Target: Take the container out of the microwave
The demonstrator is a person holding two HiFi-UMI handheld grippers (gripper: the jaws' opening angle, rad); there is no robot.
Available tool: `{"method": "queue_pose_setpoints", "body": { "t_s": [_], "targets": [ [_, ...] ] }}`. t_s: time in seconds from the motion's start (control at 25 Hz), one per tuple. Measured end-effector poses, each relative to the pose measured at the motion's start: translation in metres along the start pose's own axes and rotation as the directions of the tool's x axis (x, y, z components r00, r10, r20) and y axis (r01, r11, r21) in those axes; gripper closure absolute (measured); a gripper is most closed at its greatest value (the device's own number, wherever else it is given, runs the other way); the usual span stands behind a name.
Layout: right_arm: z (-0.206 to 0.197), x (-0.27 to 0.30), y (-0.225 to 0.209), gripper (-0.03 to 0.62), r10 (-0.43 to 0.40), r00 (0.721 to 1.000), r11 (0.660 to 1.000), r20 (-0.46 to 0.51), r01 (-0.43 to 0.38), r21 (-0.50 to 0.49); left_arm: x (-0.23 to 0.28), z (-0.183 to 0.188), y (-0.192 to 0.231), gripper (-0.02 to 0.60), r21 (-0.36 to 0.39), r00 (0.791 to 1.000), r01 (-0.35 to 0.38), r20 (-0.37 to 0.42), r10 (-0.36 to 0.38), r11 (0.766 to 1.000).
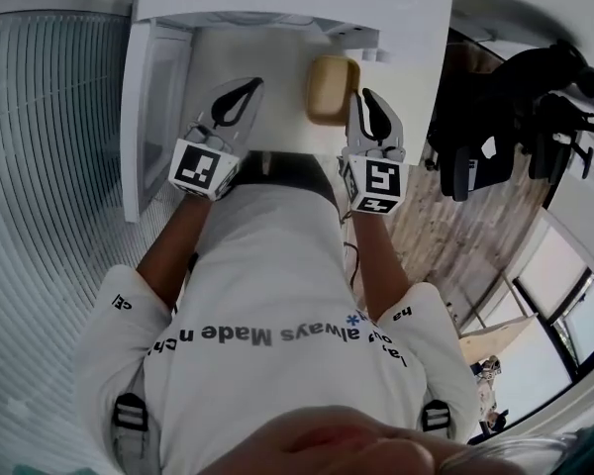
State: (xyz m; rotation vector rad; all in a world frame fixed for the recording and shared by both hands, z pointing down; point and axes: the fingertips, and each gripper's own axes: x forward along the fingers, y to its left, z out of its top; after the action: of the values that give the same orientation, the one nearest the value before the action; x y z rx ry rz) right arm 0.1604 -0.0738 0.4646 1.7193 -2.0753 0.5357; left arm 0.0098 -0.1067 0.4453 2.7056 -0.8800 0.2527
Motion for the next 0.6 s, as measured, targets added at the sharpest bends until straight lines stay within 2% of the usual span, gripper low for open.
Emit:
{"method": "queue_pose_setpoints", "body": {
  "t_s": [0.4, 0.6],
  "targets": [
    [0.104, -0.039, 0.03, 0.546, 0.128, 0.983, 0.99, 0.133, -0.12, -0.067, -0.018, 0.084, -0.019, 0.578, 0.044, 0.998, 0.026, 0.056, -0.029, 0.999],
    [0.139, -0.058, 0.038, 0.551, 0.177, 0.97, 0.983, 0.169, -0.164, -0.085, -0.024, 0.124, -0.036, 0.578, 0.057, 0.995, 0.046, 0.086, -0.05, 0.997]
  ]
}}
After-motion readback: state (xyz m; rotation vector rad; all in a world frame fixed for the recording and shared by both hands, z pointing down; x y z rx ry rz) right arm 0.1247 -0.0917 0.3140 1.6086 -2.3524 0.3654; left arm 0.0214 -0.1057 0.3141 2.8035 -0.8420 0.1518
